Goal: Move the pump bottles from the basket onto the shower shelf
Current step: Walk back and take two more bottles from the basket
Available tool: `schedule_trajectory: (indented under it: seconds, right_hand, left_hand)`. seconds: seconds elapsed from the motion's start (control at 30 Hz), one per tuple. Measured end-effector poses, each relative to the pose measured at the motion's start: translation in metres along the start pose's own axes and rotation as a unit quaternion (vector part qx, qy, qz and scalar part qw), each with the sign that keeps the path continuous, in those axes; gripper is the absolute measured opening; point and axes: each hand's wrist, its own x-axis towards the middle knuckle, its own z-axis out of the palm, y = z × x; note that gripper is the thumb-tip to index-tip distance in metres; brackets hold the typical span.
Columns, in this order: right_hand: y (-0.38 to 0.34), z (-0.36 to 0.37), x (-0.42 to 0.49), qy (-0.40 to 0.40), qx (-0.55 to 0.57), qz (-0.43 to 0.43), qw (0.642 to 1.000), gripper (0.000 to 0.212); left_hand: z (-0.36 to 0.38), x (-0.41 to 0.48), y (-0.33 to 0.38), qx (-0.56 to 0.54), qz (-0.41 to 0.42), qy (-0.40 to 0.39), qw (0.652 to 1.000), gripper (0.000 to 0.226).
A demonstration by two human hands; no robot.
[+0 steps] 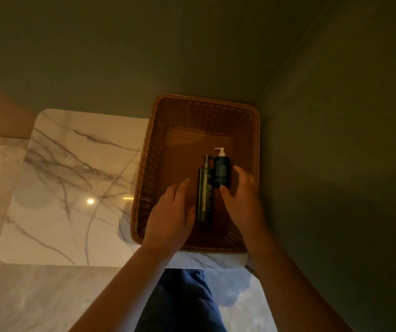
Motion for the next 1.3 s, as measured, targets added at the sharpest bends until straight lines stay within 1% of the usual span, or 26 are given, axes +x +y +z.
schedule_trajectory:
  seconds: [0.2, 0.37, 0.5, 0.7, 0.8, 0.9, 1.03, 1.1, 1.3]
  right_hand:
    - [0.028, 0.038, 0.033, -0.005, 0.025, 0.042, 0.999, 0.056]
    - [0.058, 0.069, 0.056, -0.023, 0.05, 0.075, 0.996, 0.057]
    - [0.082, 0.088, 0.078, -0.023, 0.038, 0.084, 0.995, 0.055]
    - [0.116, 0.117, 0.105, -0.029, 0.021, 0.09, 0.995, 0.056]
    - [0.127, 0.127, 0.111, -0.028, -0.001, 0.087, 0.996, 0.058]
    - [0.133, 0.133, 0.117, -0.021, 0.007, 0.082, 0.996, 0.062]
    - [0.135, 0.139, 0.127, -0.003, 0.005, 0.079, 0.997, 0.068]
    - [0.136, 0.141, 0.13, 0.006, -0.004, 0.08, 0.997, 0.068]
    - [0.137, 0.144, 0.13, 0.015, -0.034, 0.074, 0.997, 0.067]
  left_hand:
    - [0.045, 0.024, -0.031, 0.01, -0.006, -0.04, 0.999, 0.063]
    - [0.092, 0.046, -0.051, 0.012, -0.049, -0.084, 0.995, 0.065]
    - [0.128, 0.059, -0.063, 0.001, -0.044, -0.104, 0.994, 0.064]
    - [0.178, 0.079, -0.08, -0.04, -0.057, -0.135, 0.988, 0.069]
    - [0.195, 0.085, -0.083, -0.047, -0.064, -0.138, 0.987, 0.072]
    - [0.208, 0.089, -0.082, -0.066, -0.079, -0.138, 0.985, 0.08]
    - [0.221, 0.093, -0.077, -0.093, -0.077, -0.11, 0.987, 0.094]
    - [0.225, 0.095, -0.077, -0.089, -0.074, -0.097, 0.989, 0.096]
    - [0.227, 0.094, -0.082, -0.107, -0.072, -0.092, 0.987, 0.099]
